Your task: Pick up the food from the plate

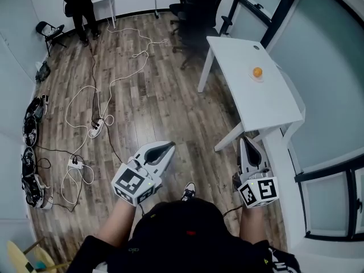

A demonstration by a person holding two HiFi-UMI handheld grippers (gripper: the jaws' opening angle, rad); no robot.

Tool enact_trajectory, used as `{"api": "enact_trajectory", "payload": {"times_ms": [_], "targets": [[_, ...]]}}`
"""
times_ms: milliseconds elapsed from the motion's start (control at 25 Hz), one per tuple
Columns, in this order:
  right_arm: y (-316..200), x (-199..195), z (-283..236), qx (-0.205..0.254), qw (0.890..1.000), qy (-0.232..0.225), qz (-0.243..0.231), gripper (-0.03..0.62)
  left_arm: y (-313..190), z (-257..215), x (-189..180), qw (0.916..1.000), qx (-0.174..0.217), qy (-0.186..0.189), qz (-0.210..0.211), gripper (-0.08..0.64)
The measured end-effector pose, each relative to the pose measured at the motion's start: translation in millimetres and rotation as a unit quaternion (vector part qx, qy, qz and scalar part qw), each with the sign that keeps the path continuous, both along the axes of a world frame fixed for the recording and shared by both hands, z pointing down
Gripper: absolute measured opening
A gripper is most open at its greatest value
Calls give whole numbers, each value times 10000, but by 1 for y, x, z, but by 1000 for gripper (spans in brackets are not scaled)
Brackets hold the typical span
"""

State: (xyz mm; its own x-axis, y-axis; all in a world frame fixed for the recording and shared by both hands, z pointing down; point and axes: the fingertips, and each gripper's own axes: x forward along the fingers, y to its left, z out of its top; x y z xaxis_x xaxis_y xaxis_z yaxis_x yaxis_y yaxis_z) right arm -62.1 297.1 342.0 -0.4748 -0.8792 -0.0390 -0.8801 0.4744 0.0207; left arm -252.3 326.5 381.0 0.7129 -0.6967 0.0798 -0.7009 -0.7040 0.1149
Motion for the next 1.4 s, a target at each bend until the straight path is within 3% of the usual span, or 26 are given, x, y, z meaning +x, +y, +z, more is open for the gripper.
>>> {"api": "enact_trajectory", "payload": {"times_ms": [360, 800, 1120, 1400], "targets": [[-85, 72, -1, -132, 9997, -177, 94, 25, -84, -17, 64, 9998, 19, -206, -2, 23], [-147, 150, 35, -466, 9980, -325, 283, 25, -146, 6, 137, 9989, -253, -351, 175, 23], [-201, 145, 51, -657, 9973, -210, 232, 25, -201, 19, 134, 9988, -362, -267, 185, 23], [-281, 118, 58, -715, 9965, -72, 421, 25, -286, 33, 107, 9983, -392, -221, 371, 23]]}}
